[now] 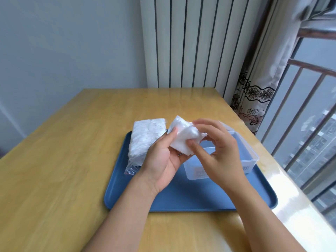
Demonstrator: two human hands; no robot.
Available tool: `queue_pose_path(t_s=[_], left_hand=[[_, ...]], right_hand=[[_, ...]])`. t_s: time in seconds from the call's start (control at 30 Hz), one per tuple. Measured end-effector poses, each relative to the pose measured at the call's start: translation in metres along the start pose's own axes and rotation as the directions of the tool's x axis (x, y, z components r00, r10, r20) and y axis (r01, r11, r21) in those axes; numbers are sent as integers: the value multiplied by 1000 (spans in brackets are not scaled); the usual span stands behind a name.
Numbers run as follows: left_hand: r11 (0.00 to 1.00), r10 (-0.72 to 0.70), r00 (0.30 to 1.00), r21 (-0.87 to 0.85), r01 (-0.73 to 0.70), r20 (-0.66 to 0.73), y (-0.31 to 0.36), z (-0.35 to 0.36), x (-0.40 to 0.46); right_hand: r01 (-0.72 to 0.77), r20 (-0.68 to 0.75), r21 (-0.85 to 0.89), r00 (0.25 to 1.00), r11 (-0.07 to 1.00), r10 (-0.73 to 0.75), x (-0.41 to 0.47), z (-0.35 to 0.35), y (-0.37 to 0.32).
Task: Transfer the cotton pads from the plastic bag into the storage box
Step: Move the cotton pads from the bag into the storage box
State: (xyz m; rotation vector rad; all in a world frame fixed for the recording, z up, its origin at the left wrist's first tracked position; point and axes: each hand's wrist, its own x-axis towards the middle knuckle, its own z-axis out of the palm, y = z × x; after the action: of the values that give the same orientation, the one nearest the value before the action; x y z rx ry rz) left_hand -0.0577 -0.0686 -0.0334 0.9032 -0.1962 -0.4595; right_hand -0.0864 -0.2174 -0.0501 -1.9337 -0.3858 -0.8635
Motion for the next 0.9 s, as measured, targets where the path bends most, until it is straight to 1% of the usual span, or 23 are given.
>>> queue_pose_path(t_s=[0.07, 0.1, 0.13, 0.2, 0.23, 0.3, 0.37, 0.43, 0.57, 0.63, 0.7, 0.73, 0.8, 0.9], left_hand=[[1000, 22, 999, 18, -21, -33, -1, 0, 0], [999, 31, 998, 38, -30, -46, -1, 0, 1], [997, 38, 997, 66, -34, -62, -1, 0, 1], [991, 37, 996, 130, -26, -81, -1, -1, 1], [988, 25, 997, 156, -13, -76, -1, 0, 1], [982, -5, 999, 187, 14, -48, -2, 1, 0], [981, -8, 999, 192, 18, -53, -2, 1, -1], [983, 6, 998, 186, 6, -62, -3, 1, 0], [983, 23, 996, 183, -7, -85, -5, 1, 1], [986, 25, 996, 164, -11, -84, -4, 3, 0], [987, 32, 997, 157, -20, -77, -3, 4, 0], [987, 39, 996, 157, -27, -76, -3, 5, -1], [987, 46, 996, 158, -34, -75, -4, 7, -1], [993, 56, 996, 107, -48, -73, -7, 11, -3]], right_hand=[[-9, -17, 35, 1000, 999, 10, 1, -2, -3], [-35, -22, 101, 999, 994, 38, 2, -4, -4], [-75, -16, 205, 997, 976, 80, 3, -7, -6], [-151, 45, 379, 988, 913, 145, 6, -13, -9], [-183, 93, 404, 983, 896, 158, 7, -15, -9], [-231, 185, 360, 967, 904, 174, 7, -15, -8], [-248, 219, 274, 957, 929, 191, 7, -13, -5], [-262, 203, 229, 955, 938, 217, 7, -13, -1], [-276, 139, 227, 958, 934, 250, 8, -13, 1], [-276, 93, 175, 960, 945, 263, 8, -12, 1], [-243, 89, 83, 968, 967, 236, 7, -13, 1], [-208, 105, 50, 974, 977, 202, 6, -13, -1], [-160, 160, 53, 976, 986, 150, 3, -6, -6], [-152, 256, 56, 958, 987, 133, -4, 10, -14]])
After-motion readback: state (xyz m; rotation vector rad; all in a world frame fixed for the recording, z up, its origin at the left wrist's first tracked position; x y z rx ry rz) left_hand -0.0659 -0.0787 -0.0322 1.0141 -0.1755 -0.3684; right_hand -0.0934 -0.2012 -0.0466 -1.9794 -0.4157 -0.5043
